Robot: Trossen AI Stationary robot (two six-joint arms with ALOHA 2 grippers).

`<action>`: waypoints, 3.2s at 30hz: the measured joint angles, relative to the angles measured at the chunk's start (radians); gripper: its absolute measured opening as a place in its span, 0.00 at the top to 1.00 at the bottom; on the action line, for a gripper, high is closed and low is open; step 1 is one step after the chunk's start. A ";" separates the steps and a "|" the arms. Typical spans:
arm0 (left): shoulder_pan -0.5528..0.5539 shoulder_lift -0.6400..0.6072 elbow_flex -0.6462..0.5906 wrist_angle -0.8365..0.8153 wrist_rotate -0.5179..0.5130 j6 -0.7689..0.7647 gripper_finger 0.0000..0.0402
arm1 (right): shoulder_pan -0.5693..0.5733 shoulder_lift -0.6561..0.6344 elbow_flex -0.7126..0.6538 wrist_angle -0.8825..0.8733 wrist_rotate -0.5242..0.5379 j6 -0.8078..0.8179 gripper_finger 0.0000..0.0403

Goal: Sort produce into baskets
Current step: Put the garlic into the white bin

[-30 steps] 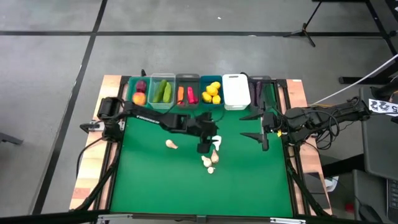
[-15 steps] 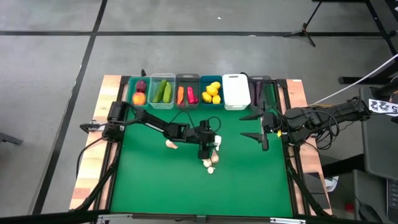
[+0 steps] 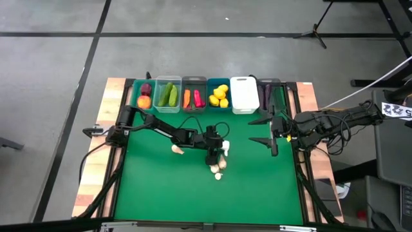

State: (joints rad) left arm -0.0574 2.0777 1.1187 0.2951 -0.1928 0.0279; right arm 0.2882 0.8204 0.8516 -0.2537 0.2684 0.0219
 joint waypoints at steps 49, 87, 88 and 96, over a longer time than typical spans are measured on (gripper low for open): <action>0.263 -0.001 0.344 0.105 -0.165 -0.171 0.64 | 0.000 0.000 0.000 -0.012 0.000 0.027 0.33; 0.446 0.296 0.743 -0.220 -0.038 -0.609 0.64 | 0.000 0.000 -0.001 -0.016 -0.023 0.037 0.33; 0.446 0.297 0.743 -0.221 -0.029 -0.609 0.64 | 0.000 0.000 -0.001 -0.020 -0.023 0.038 0.33; 0.446 0.326 0.743 -0.240 -0.001 -0.651 0.64 | 0.000 0.000 -0.001 -0.038 -0.026 0.038 0.33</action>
State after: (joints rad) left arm 0.3882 2.4039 1.8617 0.0553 -0.1933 -0.6226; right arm 0.2882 0.8200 0.8509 -0.2920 0.2420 0.0601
